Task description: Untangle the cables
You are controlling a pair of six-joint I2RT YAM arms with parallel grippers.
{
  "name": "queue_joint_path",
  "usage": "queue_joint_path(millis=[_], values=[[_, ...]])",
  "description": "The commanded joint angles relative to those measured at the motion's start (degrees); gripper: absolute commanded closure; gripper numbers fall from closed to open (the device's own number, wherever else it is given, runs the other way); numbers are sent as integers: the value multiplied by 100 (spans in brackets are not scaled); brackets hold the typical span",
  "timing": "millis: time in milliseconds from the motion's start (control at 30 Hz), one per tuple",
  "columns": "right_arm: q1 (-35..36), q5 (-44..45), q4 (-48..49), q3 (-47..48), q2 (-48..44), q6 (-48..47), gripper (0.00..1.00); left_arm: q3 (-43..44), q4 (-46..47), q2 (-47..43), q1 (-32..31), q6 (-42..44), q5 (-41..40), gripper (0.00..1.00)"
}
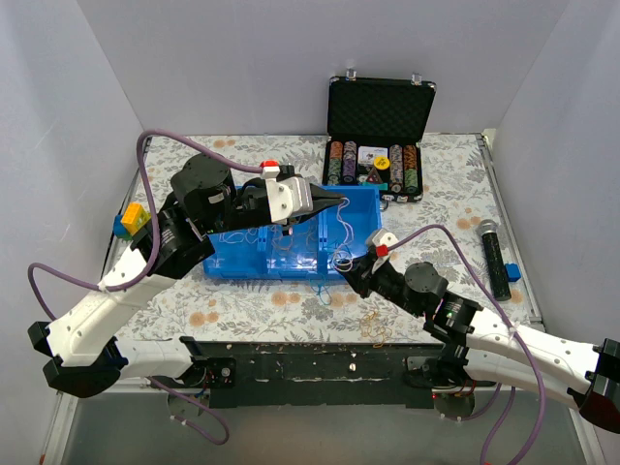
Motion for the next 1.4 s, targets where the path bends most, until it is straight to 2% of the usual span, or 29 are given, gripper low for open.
queue_joint_path(millis=[0, 67, 200, 467, 600, 633, 833, 933, 1067, 1367], values=[[20, -128, 439, 273, 65, 77, 88, 190, 41, -93, -16, -66, 77, 100], [20, -163, 378, 203, 92, 164, 99, 216, 93, -93, -16, -101, 33, 100], [28, -145, 456, -262, 127, 463, 99, 523, 190, 4, -16, -49, -64, 100], [28, -31, 720, -1229, 435, 1140, 99, 1806, 375, 417, -16, -373, -2, 98], [20, -102, 388, -1108, 85, 1071, 99, 1782, 322, 365, -16, -471, 86, 97], [20, -23, 160, -994, -108, 1027, 95, 1659, 322, 321, -16, -445, 77, 97], [20, 171, -684, -344, -1225, 623, 57, 955, 331, 13, -16, -155, -37, 98], [20, 75, -984, 70, -1402, 456, 33, 683, 322, -110, -16, -67, -55, 98], [29, -92, -1055, 413, -1332, 280, 28, 559, 313, -146, -16, -93, -20, 98], [20, -286, -730, 563, -1130, 121, 28, 629, 278, -111, -16, -154, 24, 98]])
